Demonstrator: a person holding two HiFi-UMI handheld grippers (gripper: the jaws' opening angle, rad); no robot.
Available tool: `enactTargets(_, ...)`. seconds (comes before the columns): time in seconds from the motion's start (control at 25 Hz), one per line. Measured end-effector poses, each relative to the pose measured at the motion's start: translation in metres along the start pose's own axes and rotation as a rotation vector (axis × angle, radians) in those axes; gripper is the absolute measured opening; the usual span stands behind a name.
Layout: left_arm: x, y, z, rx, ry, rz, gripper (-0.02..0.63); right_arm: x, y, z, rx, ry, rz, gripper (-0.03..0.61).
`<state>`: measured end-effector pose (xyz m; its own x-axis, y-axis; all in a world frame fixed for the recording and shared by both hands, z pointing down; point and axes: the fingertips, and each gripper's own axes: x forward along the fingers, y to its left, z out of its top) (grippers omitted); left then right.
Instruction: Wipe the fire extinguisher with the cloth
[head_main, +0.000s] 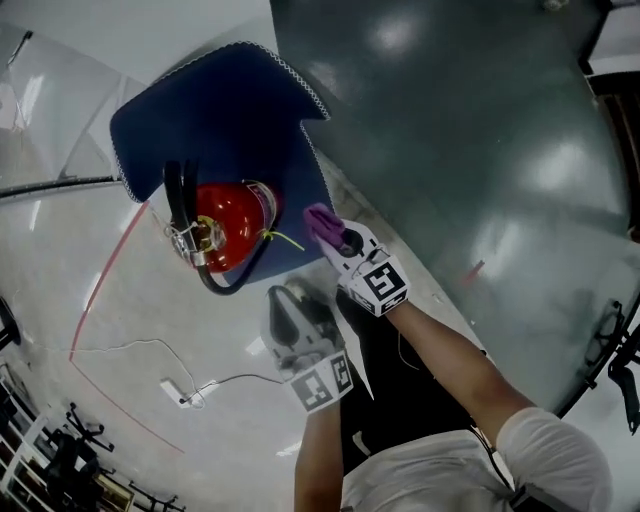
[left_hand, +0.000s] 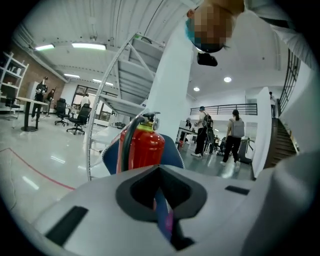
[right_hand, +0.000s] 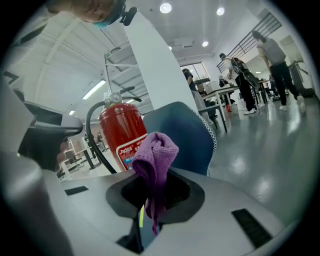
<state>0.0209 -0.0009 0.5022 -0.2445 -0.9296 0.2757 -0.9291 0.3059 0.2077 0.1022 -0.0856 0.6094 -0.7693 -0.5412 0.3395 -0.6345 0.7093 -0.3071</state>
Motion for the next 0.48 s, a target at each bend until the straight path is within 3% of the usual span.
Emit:
enactTargets(0.2,0.018,-0.003,-0.043,-0.021,0.017,0.031,0.005,0.038,-0.012,-0.047,0.028,0.056,0.033,0.052)
enactTargets(0.48,0.029,0.008,-0.066,-0.024,-0.001,0.039,0.005,0.085,-0.028,-0.092,0.077,0.109,0.033,0.052)
